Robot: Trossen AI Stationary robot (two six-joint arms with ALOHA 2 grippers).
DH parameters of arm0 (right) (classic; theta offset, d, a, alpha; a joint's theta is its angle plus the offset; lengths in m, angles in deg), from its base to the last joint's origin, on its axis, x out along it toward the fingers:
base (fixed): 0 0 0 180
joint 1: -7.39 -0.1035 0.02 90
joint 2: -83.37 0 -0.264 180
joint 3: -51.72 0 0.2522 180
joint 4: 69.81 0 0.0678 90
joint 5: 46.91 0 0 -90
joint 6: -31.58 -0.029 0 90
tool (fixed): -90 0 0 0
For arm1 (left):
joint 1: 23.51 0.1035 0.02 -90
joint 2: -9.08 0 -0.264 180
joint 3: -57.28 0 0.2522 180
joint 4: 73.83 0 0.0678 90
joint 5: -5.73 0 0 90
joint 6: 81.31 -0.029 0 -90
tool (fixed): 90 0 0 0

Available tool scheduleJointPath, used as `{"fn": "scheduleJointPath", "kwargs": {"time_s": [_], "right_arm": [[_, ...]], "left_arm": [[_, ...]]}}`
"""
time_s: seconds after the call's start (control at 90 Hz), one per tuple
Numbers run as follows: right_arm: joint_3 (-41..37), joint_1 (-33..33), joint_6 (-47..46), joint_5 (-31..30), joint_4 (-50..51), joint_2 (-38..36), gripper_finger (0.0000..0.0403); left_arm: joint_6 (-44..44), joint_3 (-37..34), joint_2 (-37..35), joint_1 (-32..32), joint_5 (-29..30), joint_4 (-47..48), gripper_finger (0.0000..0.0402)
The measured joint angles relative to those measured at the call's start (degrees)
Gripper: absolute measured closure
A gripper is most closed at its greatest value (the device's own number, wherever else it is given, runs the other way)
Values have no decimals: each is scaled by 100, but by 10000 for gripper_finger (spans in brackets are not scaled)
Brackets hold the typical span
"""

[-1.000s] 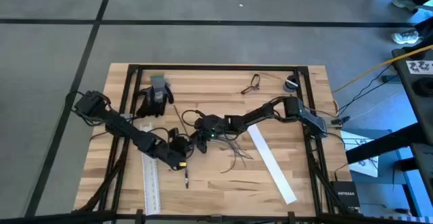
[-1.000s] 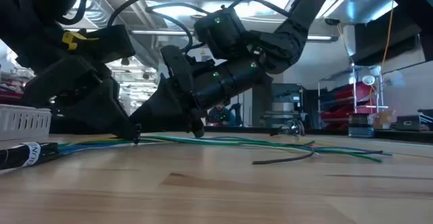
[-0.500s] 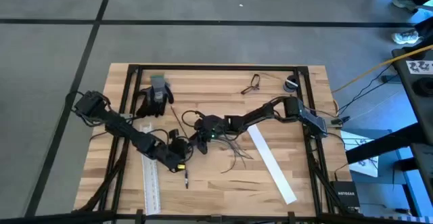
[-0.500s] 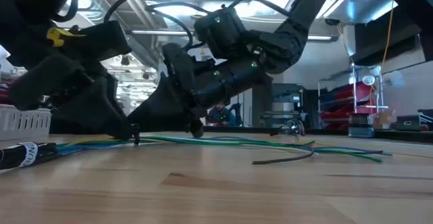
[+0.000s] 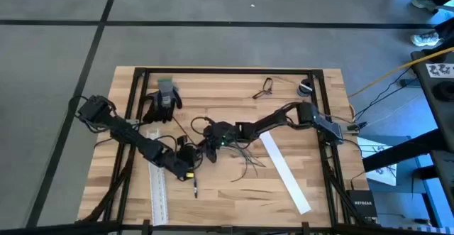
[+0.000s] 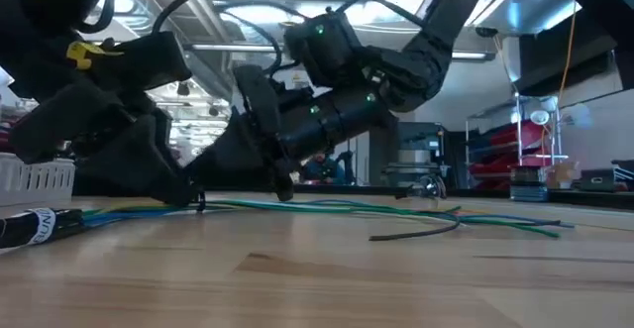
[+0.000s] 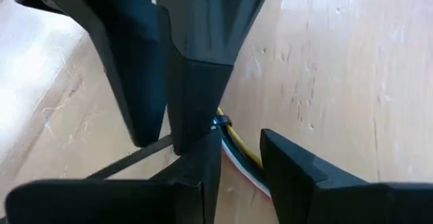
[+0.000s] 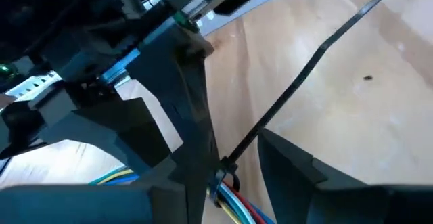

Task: Ziptie cables
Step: Put the black zip tie on the cable wires

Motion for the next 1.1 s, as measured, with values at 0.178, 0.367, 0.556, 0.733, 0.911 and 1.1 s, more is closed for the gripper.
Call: {"fn": "scheduleJointPath", "kwargs": {"time_s": [0.178,0.367,0.556,0.733,0.911,1.1], "right_arm": [[223,-52,211,-29,-6,160,325],[367,-65,571,-28,68,187,394],[367,-76,915,-313,68,177,401],[362,-201,1511,-1077,337,-33,402],[367,-343,2271,-1703,532,-289,403],[362,-373,2595,-2159,676,-462,403]], "left_arm": [[1,-2,0,-7,-4,18,313],[4,-2,0,-21,33,18,313],[253,0,-243,-84,54,89,313],[551,4,-984,-182,27,836,313],[1022,4,-1289,-203,135,1583,313],[1121,4,-1158,-205,246,1517,313]]}}
